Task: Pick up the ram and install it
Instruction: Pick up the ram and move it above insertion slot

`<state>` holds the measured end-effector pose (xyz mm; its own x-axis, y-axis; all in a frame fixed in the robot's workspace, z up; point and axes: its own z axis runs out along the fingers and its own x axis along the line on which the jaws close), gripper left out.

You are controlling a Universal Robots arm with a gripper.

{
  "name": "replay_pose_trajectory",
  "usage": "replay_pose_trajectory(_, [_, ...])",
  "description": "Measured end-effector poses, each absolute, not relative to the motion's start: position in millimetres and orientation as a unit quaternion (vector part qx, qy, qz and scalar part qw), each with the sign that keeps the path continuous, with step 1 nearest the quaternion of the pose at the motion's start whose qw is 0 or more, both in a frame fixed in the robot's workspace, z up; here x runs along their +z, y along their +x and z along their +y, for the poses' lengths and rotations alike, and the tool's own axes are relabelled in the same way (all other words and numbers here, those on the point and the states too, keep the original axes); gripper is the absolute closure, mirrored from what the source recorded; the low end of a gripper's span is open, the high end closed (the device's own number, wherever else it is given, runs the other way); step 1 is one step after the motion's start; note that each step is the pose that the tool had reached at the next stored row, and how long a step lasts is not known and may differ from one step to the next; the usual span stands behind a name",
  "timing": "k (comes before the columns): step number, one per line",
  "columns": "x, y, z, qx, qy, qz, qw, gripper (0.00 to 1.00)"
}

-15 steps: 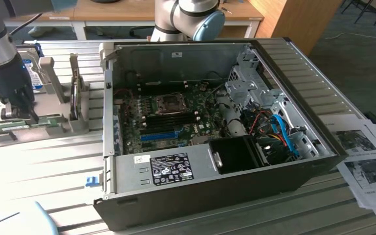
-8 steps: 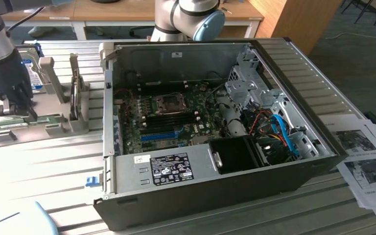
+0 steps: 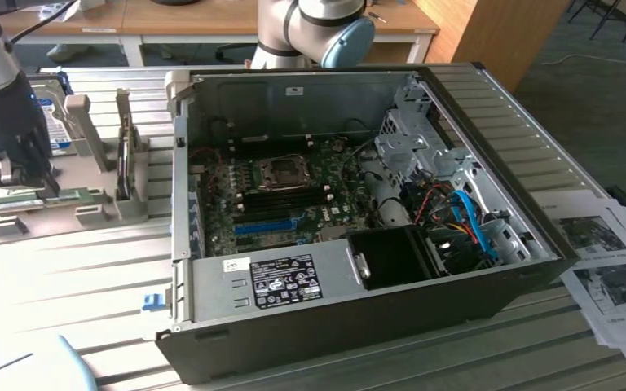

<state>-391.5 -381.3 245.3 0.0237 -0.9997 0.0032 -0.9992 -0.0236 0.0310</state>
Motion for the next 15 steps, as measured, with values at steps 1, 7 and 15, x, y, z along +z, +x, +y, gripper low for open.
replay_pose_trajectory(1, [246.7,-391.4,-381.3,-0.010,0.715,-0.699,0.012,0.89])
replay_pose_trajectory(7, [254.6,-391.1,-381.2,-0.010,0.715,-0.699,0.012,0.89])
replay_pose_trajectory(15, [264.2,-391.0,-381.2,-0.010,0.715,-0.699,0.012,0.89])
